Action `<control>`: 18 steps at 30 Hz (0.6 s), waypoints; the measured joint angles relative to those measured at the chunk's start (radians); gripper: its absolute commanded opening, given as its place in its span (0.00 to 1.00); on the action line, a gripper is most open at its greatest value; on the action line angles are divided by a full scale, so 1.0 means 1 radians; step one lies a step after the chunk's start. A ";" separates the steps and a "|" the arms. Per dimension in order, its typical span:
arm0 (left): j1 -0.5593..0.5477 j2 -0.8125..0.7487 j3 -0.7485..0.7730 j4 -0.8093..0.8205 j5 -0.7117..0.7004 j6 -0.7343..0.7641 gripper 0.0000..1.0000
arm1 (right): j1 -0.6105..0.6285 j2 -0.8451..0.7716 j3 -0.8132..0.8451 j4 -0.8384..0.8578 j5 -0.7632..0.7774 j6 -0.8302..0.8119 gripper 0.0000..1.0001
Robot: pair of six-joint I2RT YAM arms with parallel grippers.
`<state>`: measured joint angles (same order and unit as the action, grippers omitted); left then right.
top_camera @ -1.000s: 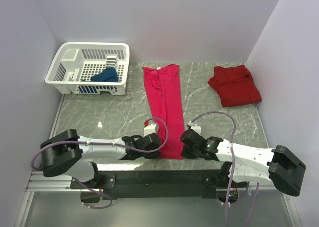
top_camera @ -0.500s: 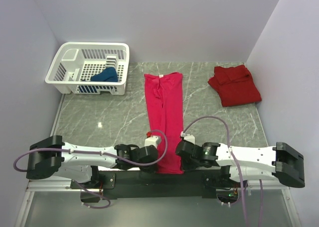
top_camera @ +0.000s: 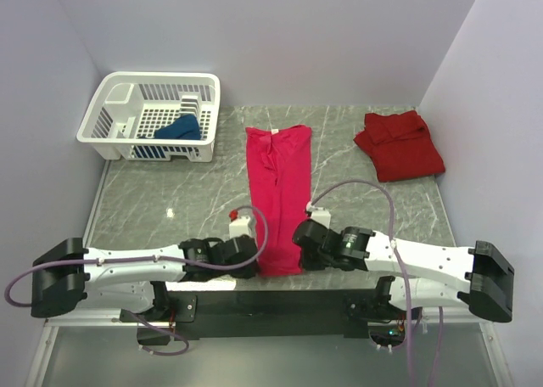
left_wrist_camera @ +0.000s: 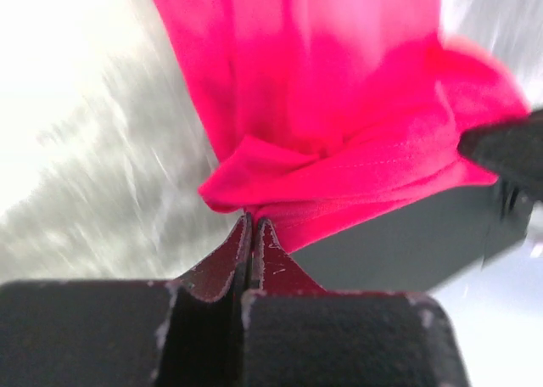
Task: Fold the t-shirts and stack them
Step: Fold the tshirt
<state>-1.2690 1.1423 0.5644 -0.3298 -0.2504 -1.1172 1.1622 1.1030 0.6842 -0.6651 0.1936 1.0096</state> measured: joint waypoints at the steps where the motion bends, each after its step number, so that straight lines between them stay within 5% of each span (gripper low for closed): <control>1: 0.029 -0.001 0.000 0.011 -0.003 0.012 0.00 | -0.026 0.012 0.006 0.012 0.006 -0.017 0.00; 9: 0.288 0.045 0.071 0.133 -0.010 0.183 0.00 | -0.241 0.112 0.072 0.138 0.015 -0.183 0.00; 18: 0.481 0.282 0.261 0.187 0.014 0.394 0.00 | -0.392 0.352 0.256 0.216 0.002 -0.353 0.00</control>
<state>-0.7879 1.4239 0.8249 -0.1425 -0.2367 -0.7227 0.7704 1.4548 0.9401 -0.4492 0.1959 0.6563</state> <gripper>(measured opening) 0.013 0.021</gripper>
